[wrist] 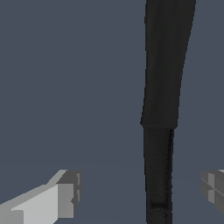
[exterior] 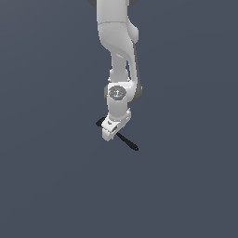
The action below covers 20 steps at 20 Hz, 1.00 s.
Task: Pick up the object and move it to a goal position.
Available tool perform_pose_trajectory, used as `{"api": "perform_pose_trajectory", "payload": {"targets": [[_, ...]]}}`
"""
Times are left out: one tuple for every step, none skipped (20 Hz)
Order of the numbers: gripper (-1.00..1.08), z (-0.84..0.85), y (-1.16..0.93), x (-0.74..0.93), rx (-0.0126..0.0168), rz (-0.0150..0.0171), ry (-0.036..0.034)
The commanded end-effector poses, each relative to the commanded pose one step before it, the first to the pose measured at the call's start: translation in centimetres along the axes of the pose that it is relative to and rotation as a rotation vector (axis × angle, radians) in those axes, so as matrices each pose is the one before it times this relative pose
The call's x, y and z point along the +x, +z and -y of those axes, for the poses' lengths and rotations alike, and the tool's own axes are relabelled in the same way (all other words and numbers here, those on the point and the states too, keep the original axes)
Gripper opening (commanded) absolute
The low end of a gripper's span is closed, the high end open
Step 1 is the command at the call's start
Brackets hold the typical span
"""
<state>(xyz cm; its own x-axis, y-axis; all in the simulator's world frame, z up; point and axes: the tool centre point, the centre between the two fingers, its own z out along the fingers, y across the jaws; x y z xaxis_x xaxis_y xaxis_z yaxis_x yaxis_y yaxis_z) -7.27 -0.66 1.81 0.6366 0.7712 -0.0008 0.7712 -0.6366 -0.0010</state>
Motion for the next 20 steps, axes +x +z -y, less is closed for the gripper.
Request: {"api": "perform_pose_trajectory", "payload": {"targets": [[-1.00, -0.045, 0.119, 0.028, -0.00102, -0.00065, -0.00010], [-1.00, 0.000, 0.000, 0.000, 0.00000, 0.00000, 0.00000], [-1.00, 0.000, 0.000, 0.000, 0.00000, 0.00000, 0.00000], [-1.00, 0.000, 0.000, 0.000, 0.00000, 0.00000, 0.00000], [-1.00, 0.000, 0.000, 0.000, 0.00000, 0.00000, 0.00000], [-1.00, 0.000, 0.000, 0.000, 0.00000, 0.00000, 0.00000], [-1.00, 0.000, 0.000, 0.000, 0.00000, 0.00000, 0.00000], [-1.00, 0.000, 0.000, 0.000, 0.00000, 0.00000, 0.00000], [-1.00, 0.000, 0.000, 0.000, 0.00000, 0.00000, 0.00000], [-1.00, 0.000, 0.000, 0.000, 0.00000, 0.00000, 0.00000], [-1.00, -0.062, -0.052, -0.010, -0.00105, -0.00043, 0.00079], [-1.00, -0.019, -0.014, 0.012, 0.00000, 0.00000, 0.00000], [-1.00, -0.059, -0.042, 0.035, 0.00000, 0.00000, 0.00000], [-1.00, -0.097, -0.070, 0.058, 0.00000, 0.00000, 0.00000], [-1.00, -0.136, -0.097, 0.081, 0.00000, 0.00000, 0.00000], [-1.00, -0.174, -0.123, 0.104, 0.00000, 0.00000, 0.00000], [-1.00, -0.211, -0.149, 0.126, 0.00000, 0.00000, 0.00000], [-1.00, -0.248, -0.165, 0.147, 0.00055, -0.00042, -0.00001], [-1.00, -0.282, -0.197, 0.168, 0.00000, 0.00000, 0.00000], [-1.00, -0.316, -0.220, 0.189, 0.00000, 0.00000, 0.00000]]}}
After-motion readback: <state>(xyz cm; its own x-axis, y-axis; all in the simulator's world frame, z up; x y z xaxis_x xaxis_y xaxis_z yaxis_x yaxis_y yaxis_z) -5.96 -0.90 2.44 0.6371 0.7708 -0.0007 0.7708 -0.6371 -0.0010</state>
